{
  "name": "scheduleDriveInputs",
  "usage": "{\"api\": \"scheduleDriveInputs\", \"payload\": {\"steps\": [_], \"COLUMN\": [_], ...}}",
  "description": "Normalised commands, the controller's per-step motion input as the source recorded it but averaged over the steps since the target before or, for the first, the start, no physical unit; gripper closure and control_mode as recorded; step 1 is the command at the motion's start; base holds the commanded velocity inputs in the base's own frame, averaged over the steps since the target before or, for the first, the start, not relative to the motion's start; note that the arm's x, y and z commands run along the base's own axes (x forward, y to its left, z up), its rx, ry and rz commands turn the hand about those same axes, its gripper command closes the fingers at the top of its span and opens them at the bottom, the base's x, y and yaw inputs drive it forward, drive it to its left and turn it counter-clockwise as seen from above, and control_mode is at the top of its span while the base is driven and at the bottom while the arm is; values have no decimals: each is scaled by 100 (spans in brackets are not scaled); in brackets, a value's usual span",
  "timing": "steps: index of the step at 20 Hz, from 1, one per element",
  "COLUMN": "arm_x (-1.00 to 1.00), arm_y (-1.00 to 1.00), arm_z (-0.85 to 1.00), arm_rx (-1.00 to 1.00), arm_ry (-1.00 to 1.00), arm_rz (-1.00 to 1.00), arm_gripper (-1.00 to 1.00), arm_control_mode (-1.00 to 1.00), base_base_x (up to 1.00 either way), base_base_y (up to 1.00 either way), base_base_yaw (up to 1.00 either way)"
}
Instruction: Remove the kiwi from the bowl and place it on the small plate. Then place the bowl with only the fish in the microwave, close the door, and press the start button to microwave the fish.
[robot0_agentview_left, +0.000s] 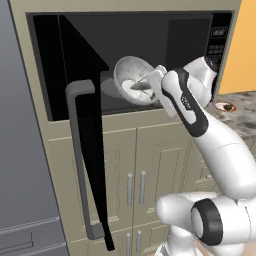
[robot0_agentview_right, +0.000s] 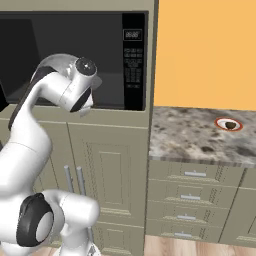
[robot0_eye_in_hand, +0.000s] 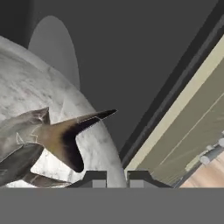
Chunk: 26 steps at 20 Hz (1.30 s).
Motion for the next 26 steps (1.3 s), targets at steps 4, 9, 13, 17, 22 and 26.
{"api": "scheduleDriveInputs", "payload": {"steps": [4,9,13,17,22,26], "arm_x": [48,42,17,22,-15,-54], "arm_y": [0,7,5,8,1,0], "arm_z": [82,6,-62,-47,13,51], "arm_rx": [0,0,0,0,0,0], "arm_ry": [9,8,0,2,-3,-17], "arm_rz": [-11,-3,0,0,0,0], "arm_gripper": [100,100,100,100,-100,-100], "arm_control_mode": [-100,-100,-100,-100,-100,-100], "base_base_x": [0,0,0,0,0,0], "base_base_y": [0,0,0,0,0,0], "base_base_yaw": [0,0,0,0,0,0]}}
